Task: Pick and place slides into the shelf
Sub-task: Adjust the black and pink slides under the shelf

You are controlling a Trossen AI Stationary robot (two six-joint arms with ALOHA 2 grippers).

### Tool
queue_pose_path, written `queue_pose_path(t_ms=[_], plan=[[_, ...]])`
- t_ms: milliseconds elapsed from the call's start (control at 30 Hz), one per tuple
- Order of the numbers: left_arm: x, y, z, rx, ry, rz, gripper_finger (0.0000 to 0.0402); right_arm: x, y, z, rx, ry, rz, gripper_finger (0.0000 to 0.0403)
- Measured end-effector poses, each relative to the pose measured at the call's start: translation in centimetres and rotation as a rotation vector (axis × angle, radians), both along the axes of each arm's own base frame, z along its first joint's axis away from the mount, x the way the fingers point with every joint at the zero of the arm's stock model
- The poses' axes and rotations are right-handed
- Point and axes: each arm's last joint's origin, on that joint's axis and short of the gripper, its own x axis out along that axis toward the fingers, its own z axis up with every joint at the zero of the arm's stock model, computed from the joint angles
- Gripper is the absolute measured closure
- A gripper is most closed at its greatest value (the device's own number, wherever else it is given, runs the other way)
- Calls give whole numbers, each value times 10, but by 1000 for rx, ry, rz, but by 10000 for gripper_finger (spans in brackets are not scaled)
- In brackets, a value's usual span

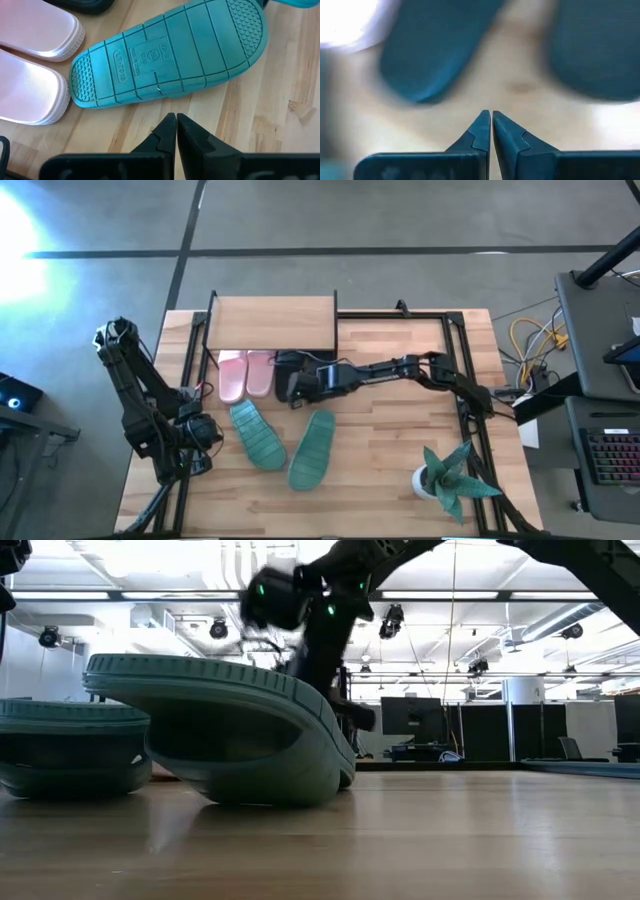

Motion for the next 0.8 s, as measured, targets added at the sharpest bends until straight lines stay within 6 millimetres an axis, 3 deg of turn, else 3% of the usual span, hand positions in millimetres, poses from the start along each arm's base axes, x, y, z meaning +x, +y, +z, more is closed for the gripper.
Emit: queue_pose_path(t_ms=[200,433,600,800], plan=[[0,0,0,3,1,0,402,17,22,9,37,-123,21,390],[0,0,0,5,1,0,402,45,29,-13,24,-144,43,390],[0,0,0,3,0,2,402,62,26,-27,-114,-145,3,390],[0,0,0,0,0,3,402,67,20,-11,-319,-103,-87,390]])
